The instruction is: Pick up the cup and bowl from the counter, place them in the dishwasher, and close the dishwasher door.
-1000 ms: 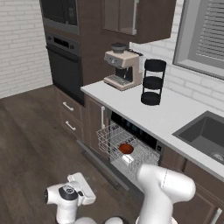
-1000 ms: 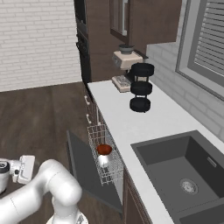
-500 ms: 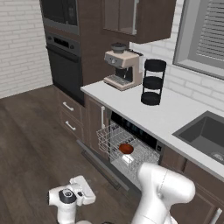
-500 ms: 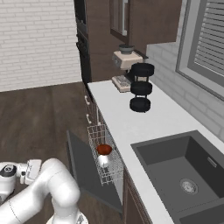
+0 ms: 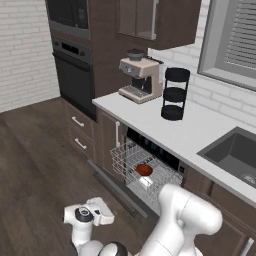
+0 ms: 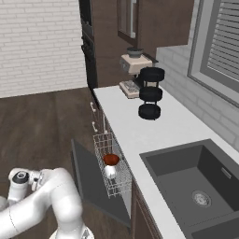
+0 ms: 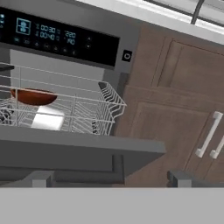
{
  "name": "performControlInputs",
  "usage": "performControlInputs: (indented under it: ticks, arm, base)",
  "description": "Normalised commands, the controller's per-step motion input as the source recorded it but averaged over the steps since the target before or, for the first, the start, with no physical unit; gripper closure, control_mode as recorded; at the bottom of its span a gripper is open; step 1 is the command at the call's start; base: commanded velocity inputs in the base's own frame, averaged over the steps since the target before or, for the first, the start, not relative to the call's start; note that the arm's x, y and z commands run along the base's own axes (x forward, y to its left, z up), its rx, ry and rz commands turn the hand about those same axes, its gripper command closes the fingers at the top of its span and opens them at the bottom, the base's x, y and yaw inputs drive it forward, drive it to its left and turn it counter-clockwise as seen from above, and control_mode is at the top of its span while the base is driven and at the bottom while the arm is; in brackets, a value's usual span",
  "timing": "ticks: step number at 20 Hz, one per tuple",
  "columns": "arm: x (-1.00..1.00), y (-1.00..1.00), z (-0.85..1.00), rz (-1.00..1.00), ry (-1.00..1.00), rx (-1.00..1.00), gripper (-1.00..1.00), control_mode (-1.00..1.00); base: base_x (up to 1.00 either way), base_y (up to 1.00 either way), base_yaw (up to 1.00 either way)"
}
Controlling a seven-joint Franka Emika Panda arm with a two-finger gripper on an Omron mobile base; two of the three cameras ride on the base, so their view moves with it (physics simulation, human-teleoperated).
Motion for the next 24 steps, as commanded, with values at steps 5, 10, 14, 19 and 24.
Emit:
performControlInputs:
  ticks: [5,10,14,19,24]
  arm:
    - [0.41,-0.27,-0.54,-0.04,0.00,-0.10,-1.00,-1.00]
    - [0.50,-0.37,-0.70,-0.02,0.00,-0.17,-1.00,-1.00]
    - [0.45,-0.27,-0.58,-0.02,0.00,-0.18,-1.00,-1.00]
    - [0.32,-0.13,-0.47,-0.03,-0.03,-0.16,-1.00,-1.00]
    - [0.30,-0.17,-0.04,-0.08,-0.06,-0.23,-1.00,-1.00]
  base:
    - [0.00,0.00,0.00]
    - [0.00,0.00,0.00]
    - [0.00,0.00,0.00]
    - [0.00,0.00,0.00]
    - [0.00,0.00,0.00]
